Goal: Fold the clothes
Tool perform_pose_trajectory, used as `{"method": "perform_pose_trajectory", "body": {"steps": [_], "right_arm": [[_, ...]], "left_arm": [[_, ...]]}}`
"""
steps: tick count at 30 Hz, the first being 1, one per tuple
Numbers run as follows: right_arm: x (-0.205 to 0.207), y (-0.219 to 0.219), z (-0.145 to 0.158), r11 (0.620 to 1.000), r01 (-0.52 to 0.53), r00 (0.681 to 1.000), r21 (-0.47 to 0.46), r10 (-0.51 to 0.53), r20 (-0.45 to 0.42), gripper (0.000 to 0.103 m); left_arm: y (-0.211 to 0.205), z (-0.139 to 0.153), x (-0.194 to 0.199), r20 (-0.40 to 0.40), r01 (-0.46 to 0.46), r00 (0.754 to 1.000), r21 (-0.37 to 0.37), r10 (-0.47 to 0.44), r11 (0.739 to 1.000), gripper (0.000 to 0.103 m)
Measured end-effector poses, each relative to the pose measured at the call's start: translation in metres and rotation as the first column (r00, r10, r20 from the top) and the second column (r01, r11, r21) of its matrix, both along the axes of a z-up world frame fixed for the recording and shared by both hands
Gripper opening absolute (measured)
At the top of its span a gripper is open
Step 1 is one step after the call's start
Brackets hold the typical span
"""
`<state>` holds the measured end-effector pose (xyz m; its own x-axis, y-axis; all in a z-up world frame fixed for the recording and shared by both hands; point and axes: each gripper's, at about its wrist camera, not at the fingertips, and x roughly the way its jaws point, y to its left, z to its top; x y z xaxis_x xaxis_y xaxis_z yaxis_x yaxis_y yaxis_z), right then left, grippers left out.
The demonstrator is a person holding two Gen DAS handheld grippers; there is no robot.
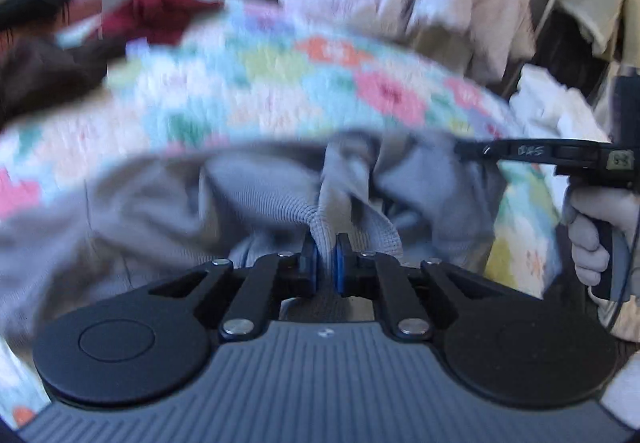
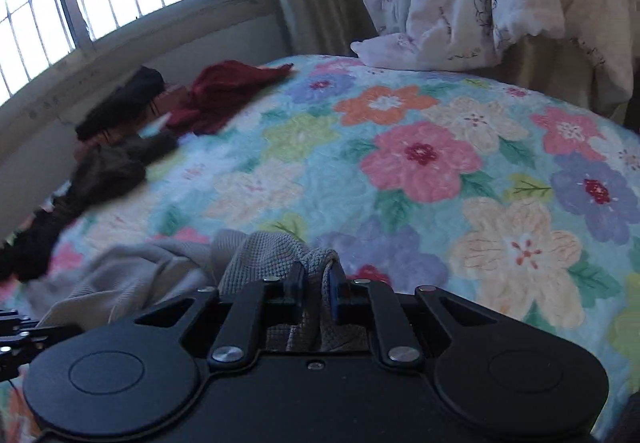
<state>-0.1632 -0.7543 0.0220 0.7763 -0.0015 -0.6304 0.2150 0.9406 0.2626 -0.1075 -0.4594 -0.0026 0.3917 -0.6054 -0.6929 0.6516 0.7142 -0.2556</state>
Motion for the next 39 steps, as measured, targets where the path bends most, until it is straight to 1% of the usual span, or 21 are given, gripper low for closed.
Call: {"method": "perform_pose_trajectory", "body": {"steps": [3, 4, 6, 9, 12, 14, 16, 18, 20, 21, 23, 24, 26, 30, 31, 33, 34, 35, 36, 37, 39], "right_arm": [[-0.001, -0.003, -0.012, 0.999, 0.006, 1.000, -0.044, -0.006, -0.006, 0.014], [-0.002, -0.005, -0.015, 0.998, 0.007, 1.000, -0.059, -0.008, -0.008, 0.014], [-0.003, -0.007, -0.023, 0.996, 0.011, 1.000, -0.089, -0.012, -0.012, 0.014], [-0.004, -0.010, -0.035, 0.991, 0.016, 1.000, -0.133, -0.018, -0.018, 0.015], [-0.008, -0.007, -0.033, 0.984, 0.034, 0.998, -0.177, -0.041, -0.038, 0.018], [-0.017, -0.006, -0.025, 0.981, 0.053, 0.998, -0.186, -0.060, -0.030, 0.029], [-0.031, -0.005, -0.014, 0.984, 0.082, 0.996, -0.161, -0.084, -0.009, 0.033], [-0.047, -0.003, -0.006, 0.994, 0.073, 0.997, -0.077, -0.070, 0.032, 0.041], [-0.061, 0.003, -0.003, 0.999, 0.046, 0.997, 0.008, -0.046, 0.066, 0.056], [-0.063, 0.009, -0.005, 0.999, 0.027, 0.997, 0.033, -0.029, 0.066, 0.058], [-0.066, 0.020, -0.010, 0.997, -0.013, 0.999, 0.070, 0.009, 0.049, 0.061], [-0.067, 0.028, -0.013, 0.997, -0.024, 0.999, 0.072, 0.021, 0.035, 0.063], [-0.063, 0.044, -0.024, 0.999, -0.040, 0.999, 0.023, 0.040, -0.008, 0.074], [-0.052, 0.069, -0.045, 0.989, -0.084, 0.991, -0.118, 0.070, -0.118, 0.075], [-0.049, 0.070, -0.049, 0.985, -0.075, 0.989, -0.155, 0.054, -0.140, 0.073], [-0.045, 0.061, -0.051, 0.982, -0.060, 0.990, -0.178, 0.037, -0.133, 0.045], [-0.045, 0.053, -0.049, 0.985, -0.049, 0.993, -0.167, 0.030, -0.114, 0.020], [-0.045, 0.045, -0.044, 0.986, -0.031, 0.996, -0.164, 0.017, -0.084, 0.018], [-0.046, 0.039, -0.036, 0.985, -0.009, 0.999, -0.170, 0.001, -0.049, 0.016], [-0.047, 0.032, -0.029, 0.984, 0.012, 1.000, -0.175, -0.015, -0.015, 0.014], [-0.046, 0.020, -0.011, 0.972, 0.057, 0.998, -0.228, -0.048, 0.044, 0.013]], "left_arm": [[-0.006, -0.014, -0.004, 0.039, 0.029, 0.999, 0.088, -0.032, 0.996, 0.008], [-0.005, -0.016, -0.003, 0.037, 0.031, 0.999, 0.094, -0.035, 0.995, 0.008], [-0.001, -0.021, 0.000, 0.016, 0.029, 0.999, 0.082, -0.031, 0.996, 0.008], [0.010, -0.022, 0.007, -0.048, 0.017, 0.999, 0.015, -0.017, 1.000, 0.008], [0.011, -0.024, 0.008, -0.044, 0.036, 0.998, -0.003, -0.036, 0.999, 0.007], [0.009, -0.026, 0.008, -0.042, 0.058, 0.997, -0.015, -0.059, 0.998, 0.007], [0.004, -0.027, 0.004, -0.016, 0.089, 0.996, 0.008, -0.089, 0.996, 0.008], [0.000, -0.027, 0.004, 0.000, 0.112, 0.994, 0.030, -0.112, 0.993, 0.010], [-0.003, -0.025, 0.007, -0.008, 0.120, 0.993, 0.033, -0.120, 0.992, 0.013], [-0.004, -0.023, 0.009, -0.013, 0.121, 0.993, 0.028, -0.121, 0.992, 0.015], [-0.005, -0.021, 0.011, -0.022, 0.120, 0.993, 0.014, -0.120, 0.993, 0.024], [-0.005, -0.019, 0.011, -0.021, 0.122, 0.992, 0.009, -0.122, 0.992, 0.032], [-0.006, -0.015, 0.009, -0.018, 0.130, 0.991, 0.000, -0.130, 0.991, 0.034], [-0.007, -0.019, 0.009, -0.016, 0.139, 0.990, 0.003, -0.139, 0.990, 0.044], [-0.009, -0.023, 0.011, -0.013, 0.133, 0.991, 0.011, -0.133, 0.991, 0.047], [-0.011, -0.033, 0.016, -0.008, 0.121, 0.993, 0.026, -0.121, 0.992, 0.049], [-0.012, -0.037, 0.018, -0.006, 0.115, 0.993, 0.034, -0.115, 0.993, 0.047], [-0.014, -0.042, 0.020, -0.003, 0.109, 0.994, 0.041, -0.109, 0.993, 0.046], [-0.016, -0.045, 0.022, 0.018, 0.112, 0.993, 0.056, -0.113, 0.992, 0.026], [-0.018, -0.044, 0.023, 0.049, 0.123, 0.991, 0.069, -0.126, 0.990, 0.010], [-0.021, -0.037, 0.025, 0.111, 0.135, 0.984, 0.079, -0.143, 0.988, 0.009]]}}
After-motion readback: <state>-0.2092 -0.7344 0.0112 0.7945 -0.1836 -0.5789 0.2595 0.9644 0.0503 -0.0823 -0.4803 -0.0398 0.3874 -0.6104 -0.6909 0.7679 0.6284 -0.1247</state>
